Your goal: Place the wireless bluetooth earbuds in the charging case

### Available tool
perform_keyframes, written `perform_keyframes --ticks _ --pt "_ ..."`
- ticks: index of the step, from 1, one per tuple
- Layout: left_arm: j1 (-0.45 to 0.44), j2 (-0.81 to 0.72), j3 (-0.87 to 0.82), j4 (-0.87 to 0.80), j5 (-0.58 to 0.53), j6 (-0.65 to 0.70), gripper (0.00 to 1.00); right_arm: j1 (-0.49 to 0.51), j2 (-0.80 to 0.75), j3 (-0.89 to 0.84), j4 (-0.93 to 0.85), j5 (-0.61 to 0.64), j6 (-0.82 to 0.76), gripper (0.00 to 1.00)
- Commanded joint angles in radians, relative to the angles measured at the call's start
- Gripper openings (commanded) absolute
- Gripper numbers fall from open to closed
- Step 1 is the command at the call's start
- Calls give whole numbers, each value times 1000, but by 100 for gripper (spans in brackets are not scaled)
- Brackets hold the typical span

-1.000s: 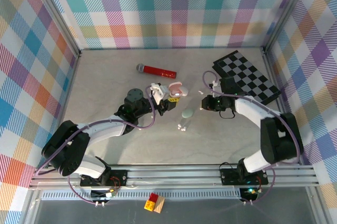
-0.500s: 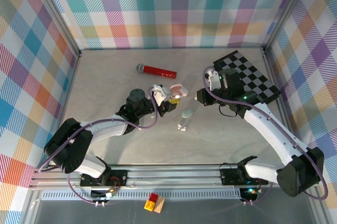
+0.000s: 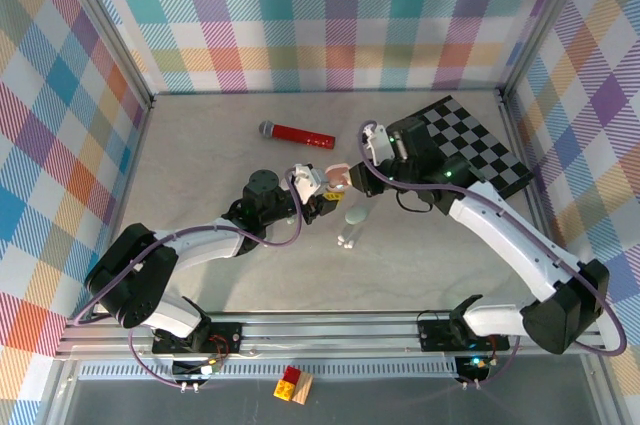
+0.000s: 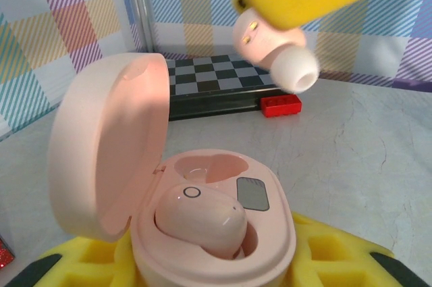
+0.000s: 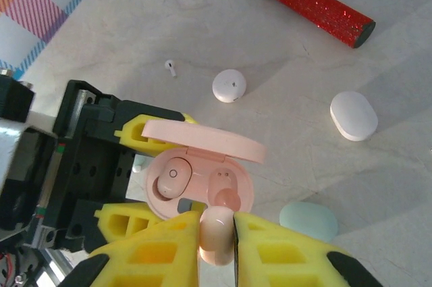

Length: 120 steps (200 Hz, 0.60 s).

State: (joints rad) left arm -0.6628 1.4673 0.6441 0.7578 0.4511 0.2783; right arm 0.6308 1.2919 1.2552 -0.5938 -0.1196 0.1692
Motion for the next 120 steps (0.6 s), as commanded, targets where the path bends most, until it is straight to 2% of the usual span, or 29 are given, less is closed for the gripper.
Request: perform_keyframes --ticks 1,120 --pt "-9 -5 19 12 8 16 33 9 28 39 -27 35 -35 18" --pt "-11 -17 23 9 23 12 33 12 92 49 -13 20 -53 17"
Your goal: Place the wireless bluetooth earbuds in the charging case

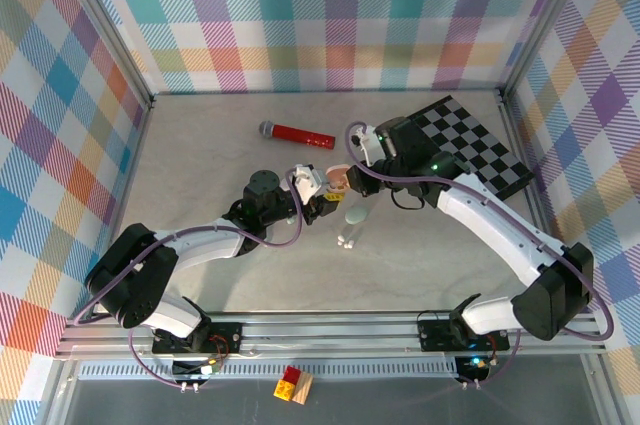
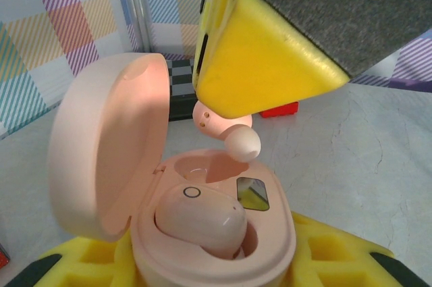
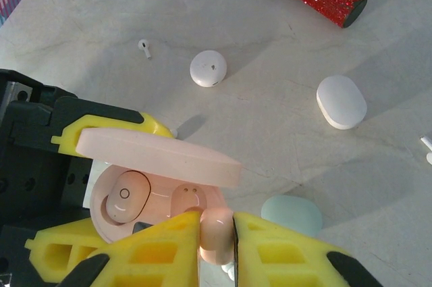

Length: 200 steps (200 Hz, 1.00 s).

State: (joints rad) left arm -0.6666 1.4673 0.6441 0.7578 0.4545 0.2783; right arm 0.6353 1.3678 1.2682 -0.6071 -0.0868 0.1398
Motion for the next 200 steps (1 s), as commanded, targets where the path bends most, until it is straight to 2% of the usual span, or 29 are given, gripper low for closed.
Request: perform_keyframes --ticks 1,200 --pt "-7 -18 23 9 19 12 33 7 16 36 2 -13 -23 17" --pt "-7 -21 19 28 16 -16 33 7 31 -7 44 -32 -42 19"
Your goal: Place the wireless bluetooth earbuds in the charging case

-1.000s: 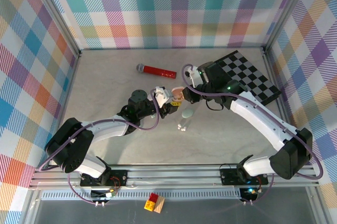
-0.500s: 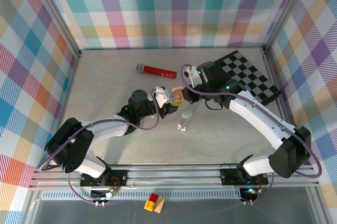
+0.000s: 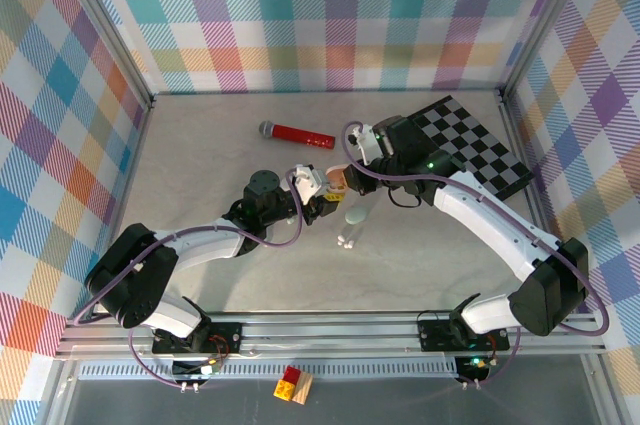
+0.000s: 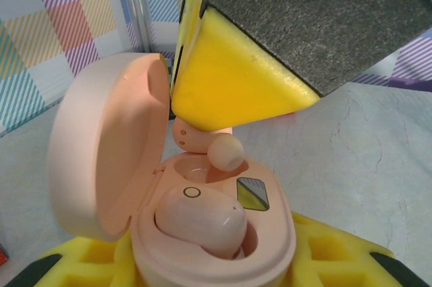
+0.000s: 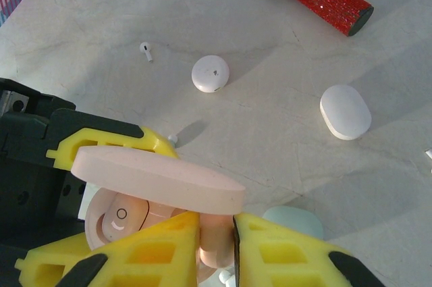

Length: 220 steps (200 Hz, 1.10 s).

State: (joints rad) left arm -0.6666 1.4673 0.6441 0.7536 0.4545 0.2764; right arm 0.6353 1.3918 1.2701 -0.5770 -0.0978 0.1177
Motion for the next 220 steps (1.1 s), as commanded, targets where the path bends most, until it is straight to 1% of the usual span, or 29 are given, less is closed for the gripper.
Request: perform_keyframes --ticks 1,39,80,138,202,220 --pt "-7 -21 19 33 16 -14 33 7 6 -9 14 -21 -20 19" --pt "-7 -18 22 30 9 -17 33 9 2 -9 7 -67 -29 19" --pt "-7 -19 28 24 6 -16 33 18 -2 -9 -6 -79 -51 21" --pt "-7 -27 32 15 6 -15 33 31 9 -4 -37 28 -70 19" --pt "-7 -13 39 30 10 -26 33 45 1 -11 -29 98 -90 18" --pt "-7 -13 40 30 13 -28 33 49 3 -11 -29 100 -95 18"
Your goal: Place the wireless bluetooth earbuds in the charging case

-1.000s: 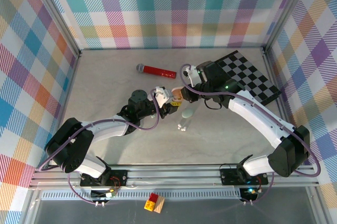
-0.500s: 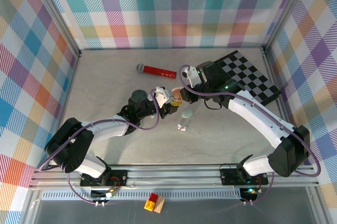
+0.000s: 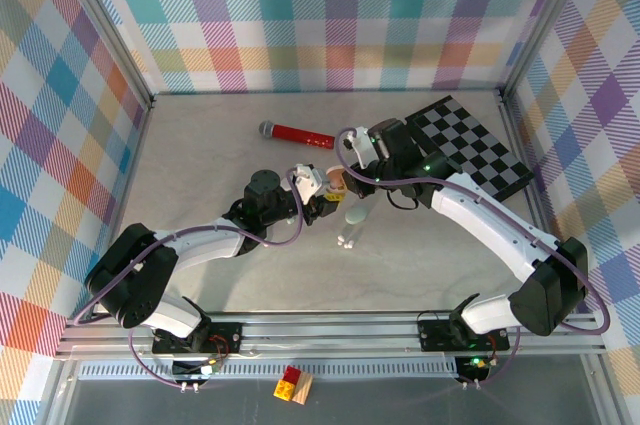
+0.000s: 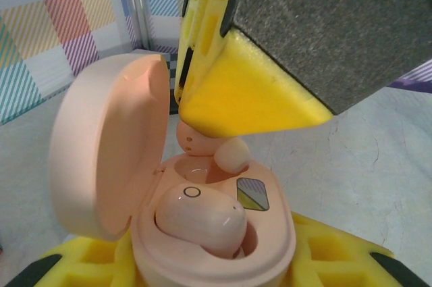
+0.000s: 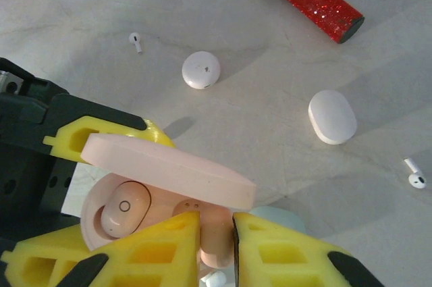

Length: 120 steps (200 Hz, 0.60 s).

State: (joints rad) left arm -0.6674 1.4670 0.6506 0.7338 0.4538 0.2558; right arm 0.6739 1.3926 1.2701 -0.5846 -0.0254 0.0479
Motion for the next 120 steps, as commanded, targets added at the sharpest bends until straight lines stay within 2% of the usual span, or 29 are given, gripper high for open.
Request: perform_keyframes --ticks 1,87,120 --pt "-6 -13 34 51 14 -8 33 11 3 -11 -21 27 -25 18" --pt "-6 -8 41 61 16 -22 33 13 5 -25 14 -66 -8 22" --pt "-6 -5 46 64 15 -24 33 13 3 -30 12 -62 -5 26"
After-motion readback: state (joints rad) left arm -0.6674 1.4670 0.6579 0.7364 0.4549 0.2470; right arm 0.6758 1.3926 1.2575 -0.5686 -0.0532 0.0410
